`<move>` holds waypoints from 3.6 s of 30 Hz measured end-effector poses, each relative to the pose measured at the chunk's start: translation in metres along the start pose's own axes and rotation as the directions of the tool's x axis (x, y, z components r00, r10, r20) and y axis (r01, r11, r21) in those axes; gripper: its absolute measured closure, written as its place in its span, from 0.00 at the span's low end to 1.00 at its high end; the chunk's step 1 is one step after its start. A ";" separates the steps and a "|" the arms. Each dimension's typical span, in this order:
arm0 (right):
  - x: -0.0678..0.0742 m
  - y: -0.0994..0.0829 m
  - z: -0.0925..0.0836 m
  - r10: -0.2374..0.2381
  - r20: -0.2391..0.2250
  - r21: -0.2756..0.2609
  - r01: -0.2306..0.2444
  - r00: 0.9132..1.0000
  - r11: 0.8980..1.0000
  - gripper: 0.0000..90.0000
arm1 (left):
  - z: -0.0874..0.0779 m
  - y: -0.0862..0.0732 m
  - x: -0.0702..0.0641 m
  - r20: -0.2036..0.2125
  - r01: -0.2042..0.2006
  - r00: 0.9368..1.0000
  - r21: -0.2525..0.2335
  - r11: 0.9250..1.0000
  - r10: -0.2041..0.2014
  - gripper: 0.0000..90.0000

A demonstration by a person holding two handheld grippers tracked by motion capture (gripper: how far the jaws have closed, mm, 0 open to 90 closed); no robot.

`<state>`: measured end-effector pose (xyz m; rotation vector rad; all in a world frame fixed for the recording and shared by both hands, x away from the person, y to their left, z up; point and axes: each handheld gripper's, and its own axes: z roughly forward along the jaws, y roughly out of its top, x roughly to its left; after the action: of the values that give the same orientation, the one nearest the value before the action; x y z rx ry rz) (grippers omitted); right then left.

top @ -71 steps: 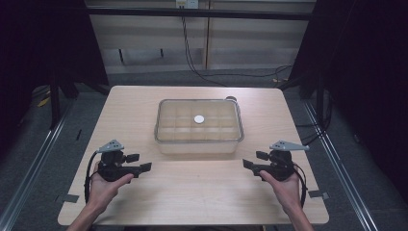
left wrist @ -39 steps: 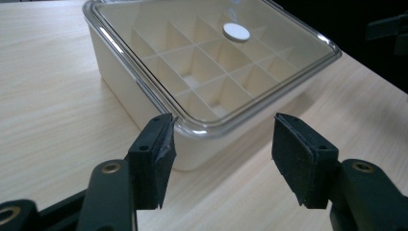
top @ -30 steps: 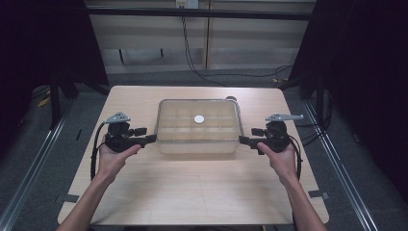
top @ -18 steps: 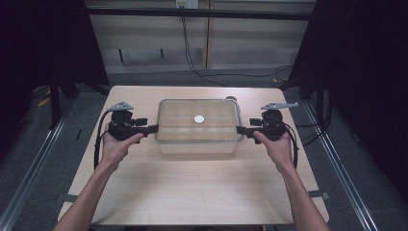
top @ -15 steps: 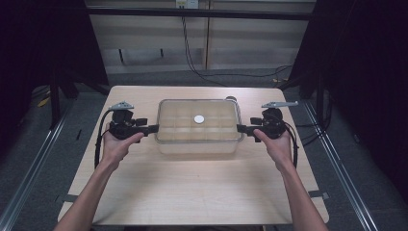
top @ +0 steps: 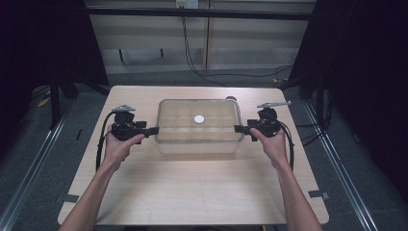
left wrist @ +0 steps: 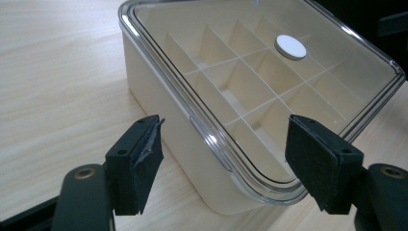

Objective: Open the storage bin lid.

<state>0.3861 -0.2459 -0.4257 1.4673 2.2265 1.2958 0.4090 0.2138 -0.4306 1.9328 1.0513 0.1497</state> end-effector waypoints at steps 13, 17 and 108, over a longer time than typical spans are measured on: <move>0.000 -0.010 0.020 0.017 -0.023 0.063 -0.016 1.000 0.998 0.22 | 0.016 -0.006 -0.002 0.019 0.009 1.000 0.048 0.999 -0.010 0.32; 0.001 -0.011 0.021 0.016 -0.029 0.072 -0.014 0.999 0.997 0.21 | 0.018 -0.006 -0.001 0.030 0.018 0.999 0.044 0.999 -0.019 0.35; 0.014 -0.006 0.010 0.056 -0.061 -0.041 -0.059 0.997 0.997 0.41 | 0.014 -0.002 -0.010 0.063 0.016 0.998 -0.022 1.000 -0.015 0.56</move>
<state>0.3811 -0.2300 -0.4319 1.5070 2.1934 1.4145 0.4079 0.1982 -0.4376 1.8964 1.0192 0.0913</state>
